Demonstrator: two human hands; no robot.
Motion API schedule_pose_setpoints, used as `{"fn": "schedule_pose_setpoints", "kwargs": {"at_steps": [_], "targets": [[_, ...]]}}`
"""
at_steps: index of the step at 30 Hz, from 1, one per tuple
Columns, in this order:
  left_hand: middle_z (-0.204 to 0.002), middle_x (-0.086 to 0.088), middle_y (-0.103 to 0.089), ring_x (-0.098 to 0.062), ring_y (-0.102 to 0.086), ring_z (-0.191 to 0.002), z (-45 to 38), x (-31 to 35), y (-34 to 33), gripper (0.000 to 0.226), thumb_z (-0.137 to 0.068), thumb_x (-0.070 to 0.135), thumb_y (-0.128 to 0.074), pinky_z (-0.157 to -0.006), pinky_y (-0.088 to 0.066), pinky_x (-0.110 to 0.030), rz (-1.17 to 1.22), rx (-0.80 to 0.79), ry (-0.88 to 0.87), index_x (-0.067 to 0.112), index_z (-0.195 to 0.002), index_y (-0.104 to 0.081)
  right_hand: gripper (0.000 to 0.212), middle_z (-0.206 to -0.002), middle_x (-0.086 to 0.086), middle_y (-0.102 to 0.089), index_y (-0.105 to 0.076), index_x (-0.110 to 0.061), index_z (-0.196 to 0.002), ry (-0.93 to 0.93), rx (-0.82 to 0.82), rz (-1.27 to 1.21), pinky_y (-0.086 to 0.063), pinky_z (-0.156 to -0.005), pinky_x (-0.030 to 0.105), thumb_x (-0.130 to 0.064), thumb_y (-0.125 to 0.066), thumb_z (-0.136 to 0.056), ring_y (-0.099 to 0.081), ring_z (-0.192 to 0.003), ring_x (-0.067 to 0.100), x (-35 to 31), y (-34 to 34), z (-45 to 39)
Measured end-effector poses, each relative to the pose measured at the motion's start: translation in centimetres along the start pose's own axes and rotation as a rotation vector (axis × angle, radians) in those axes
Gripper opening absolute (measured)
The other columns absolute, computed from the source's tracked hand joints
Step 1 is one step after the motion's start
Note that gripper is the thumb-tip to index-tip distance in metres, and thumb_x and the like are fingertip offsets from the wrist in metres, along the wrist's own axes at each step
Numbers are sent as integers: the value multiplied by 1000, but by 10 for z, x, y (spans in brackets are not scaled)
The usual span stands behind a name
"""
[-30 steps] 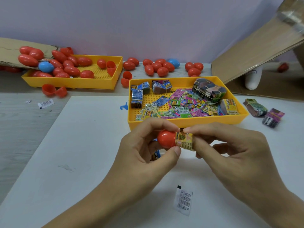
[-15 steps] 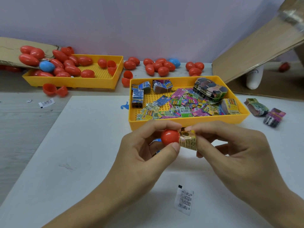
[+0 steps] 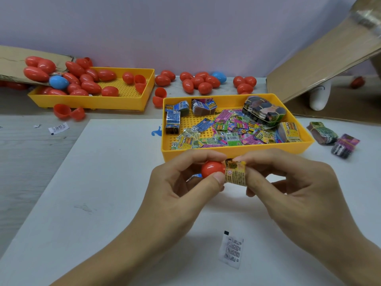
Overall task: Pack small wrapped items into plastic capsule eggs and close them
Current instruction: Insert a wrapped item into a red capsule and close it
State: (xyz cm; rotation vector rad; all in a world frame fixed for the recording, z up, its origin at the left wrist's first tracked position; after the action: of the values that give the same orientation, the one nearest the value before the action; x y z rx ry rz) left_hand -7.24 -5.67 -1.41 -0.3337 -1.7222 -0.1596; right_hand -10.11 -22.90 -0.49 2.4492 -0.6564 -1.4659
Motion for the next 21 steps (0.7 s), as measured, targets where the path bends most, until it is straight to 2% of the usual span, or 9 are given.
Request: {"fn": "schedule_pose_setpoints", "kwargs": {"at_steps": [5, 9, 12, 15, 17, 21], "targets": [[-89, -6, -73, -18, -70, -78, 0, 0, 0, 20, -77, 12, -67, -69, -52, -17, 7, 0, 2, 16, -95, -76, 13, -74, -10, -69, -74, -34, -88, -7, -8, 0, -45, -38, 36, -22, -71, -82, -68, -65, 14, 2, 0, 0], [-89, -6, -73, -18, -70, -79, -1, 0, 0, 21, -76, 13, -70, -70, -53, -18, 15, -4, 7, 17, -96, -75, 10, -76, -8, -69, -73, -33, -90, -2, -13, -12, -45, -38, 37, -35, -68, -83, -68, -66, 14, 2, 0, 1], [-89, -6, -73, -18, -70, -79, -1, 0, 0, 22, -75, 18, -73, -70, -54, -18, 19, -8, 6, 17, -97, -75, 12, -78, -11, -69, -73, -35, -89, 7, -26, 21, -48, -40, 39, -37, -63, -83, -68, -68, 15, 3, -1, 1], [-88, -5, -73, -18, -70, -79, -1, -1, 0, 21, -76, 15, -72, -70, -53, -18, 16, -6, 1, 17, -97, -76, 13, -78, -12, -69, -73, -35, -90, 25, -26, 46, -48, -41, 39, -37, -62, -83, -67, -68, 14, 2, 0, 0], [-87, -4, -73, -17, -70, -78, -1, -1, 0, 21, -77, 12, -68, -69, -53, -17, 19, -1, -1, 17, -96, -76, 11, -77, -14, -68, -73, -32, -90, 32, -24, 78, -48, -42, 39, -34, -64, -83, -67, -68, 14, 1, 0, 0], [-88, -4, -73, -17, -69, -80, -1, -1, 0, 20, -76, 12, -72, -69, -53, -19, 13, -10, -12, 15, -96, -75, 12, -73, -16, -66, -74, -26, -85, 43, -38, 124, -46, -44, 32, -16, -69, -79, -65, -68, 11, 1, 1, -2]]}}
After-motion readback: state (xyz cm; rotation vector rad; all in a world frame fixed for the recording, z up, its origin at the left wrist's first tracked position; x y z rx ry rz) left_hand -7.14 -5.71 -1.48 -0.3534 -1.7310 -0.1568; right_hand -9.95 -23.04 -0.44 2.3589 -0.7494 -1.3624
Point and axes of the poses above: each hand's wrist, its own z-axis away from the middle knuckle, its own y-axis out of the back of the hand, x = y × z, the point moved 1 cm from there along -z, towards the middle knuckle
